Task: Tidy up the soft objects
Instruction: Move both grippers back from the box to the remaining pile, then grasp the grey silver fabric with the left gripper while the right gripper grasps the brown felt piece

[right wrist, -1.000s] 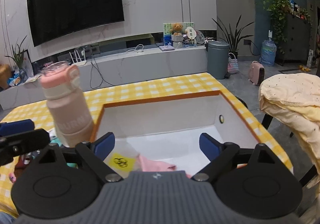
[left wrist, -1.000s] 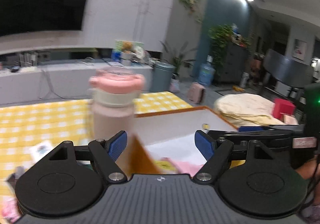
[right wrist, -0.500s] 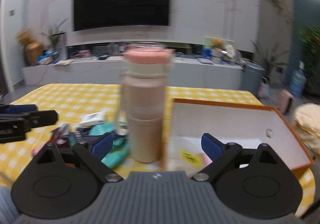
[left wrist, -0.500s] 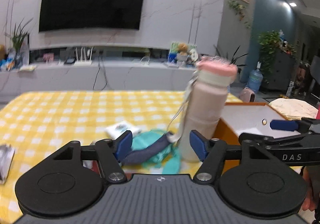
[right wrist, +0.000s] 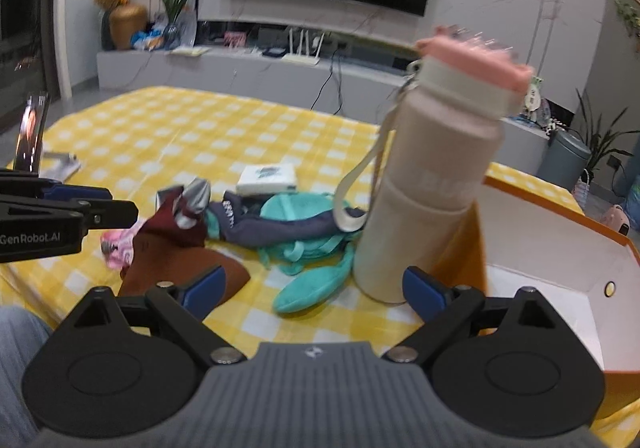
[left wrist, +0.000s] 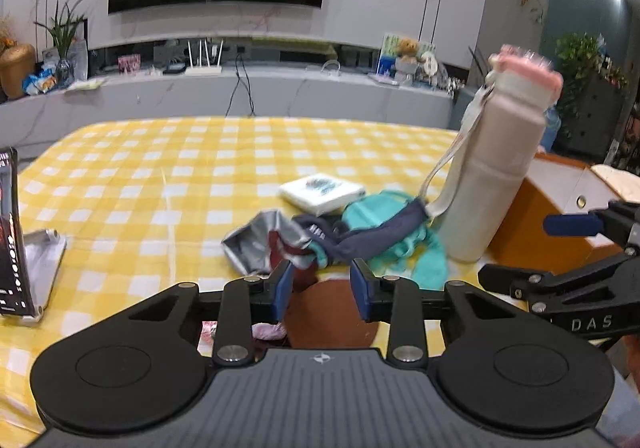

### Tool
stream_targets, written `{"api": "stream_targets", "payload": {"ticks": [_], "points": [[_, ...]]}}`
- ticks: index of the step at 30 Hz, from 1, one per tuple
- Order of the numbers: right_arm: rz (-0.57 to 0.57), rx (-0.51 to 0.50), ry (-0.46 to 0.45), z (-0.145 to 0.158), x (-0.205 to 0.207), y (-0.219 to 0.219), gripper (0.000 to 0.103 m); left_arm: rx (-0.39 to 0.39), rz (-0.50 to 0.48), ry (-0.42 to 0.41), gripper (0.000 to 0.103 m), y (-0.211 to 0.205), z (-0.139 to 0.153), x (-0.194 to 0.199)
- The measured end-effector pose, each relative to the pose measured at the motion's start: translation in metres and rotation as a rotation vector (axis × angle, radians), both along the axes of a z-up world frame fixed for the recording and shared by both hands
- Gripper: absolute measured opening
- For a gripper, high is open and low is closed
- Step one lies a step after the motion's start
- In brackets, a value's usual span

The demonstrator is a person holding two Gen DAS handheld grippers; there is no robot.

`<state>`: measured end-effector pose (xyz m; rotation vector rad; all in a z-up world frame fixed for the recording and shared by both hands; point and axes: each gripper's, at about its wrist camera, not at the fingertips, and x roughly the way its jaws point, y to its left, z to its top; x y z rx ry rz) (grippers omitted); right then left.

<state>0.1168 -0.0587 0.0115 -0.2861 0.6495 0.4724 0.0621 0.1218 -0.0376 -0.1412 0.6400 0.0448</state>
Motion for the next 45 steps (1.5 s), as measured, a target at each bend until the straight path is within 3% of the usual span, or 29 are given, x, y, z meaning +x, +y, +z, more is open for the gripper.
{"api": "stream_targets", "payload": {"ticks": [3,5,8,11,14,23,26,31,34,35,37,39,40,45], "points": [[0.015,-0.021,0.023,-0.007,0.008,0.011,0.088,-0.018,0.004,0.04,0.045,0.01,-0.011,0.008],[0.023,-0.027,0.038,-0.013,0.011,0.017,0.088,-0.018,0.014,0.058,0.056,0.016,-0.018,0.009],[0.042,-0.041,0.065,-0.021,0.016,0.026,0.088,0.0,-0.017,0.082,0.063,0.017,-0.024,0.015],[0.062,-0.053,0.085,-0.029,0.019,0.033,0.083,0.044,0.008,0.09,0.063,0.018,-0.03,0.015],[0.09,-0.036,0.133,-0.037,0.022,0.041,0.082,0.024,0.022,0.118,0.063,0.027,-0.036,0.013],[0.214,0.04,0.337,-0.071,0.04,0.083,0.096,0.016,0.087,0.163,0.061,0.048,-0.035,0.009],[0.254,0.024,0.333,-0.079,0.049,0.093,0.1,0.018,0.086,0.174,0.061,0.051,-0.037,0.014],[0.244,0.001,0.374,-0.092,0.067,0.102,0.099,-0.003,0.084,0.18,0.061,0.053,-0.041,0.018],[0.239,-0.03,0.316,-0.092,0.059,0.101,0.086,-0.003,0.078,0.182,0.061,0.052,-0.042,0.02],[0.249,-0.028,0.303,-0.091,0.056,0.101,0.076,-0.004,0.078,0.183,0.061,0.052,-0.041,0.02],[0.25,-0.014,0.294,-0.087,0.054,0.098,0.054,-0.003,0.075,0.181,0.061,0.051,-0.041,0.022],[0.261,-0.008,0.291,-0.085,0.054,0.097,0.018,0.001,0.068,0.177,0.061,0.05,-0.039,0.024],[0.259,-0.006,0.293,-0.084,0.054,0.096,0.008,0.004,0.062,0.173,0.061,0.049,-0.038,0.024],[0.215,0.016,0.248,-0.068,0.055,0.081,0.004,0.044,0.025,0.148,0.063,0.047,-0.029,0.031]]}}
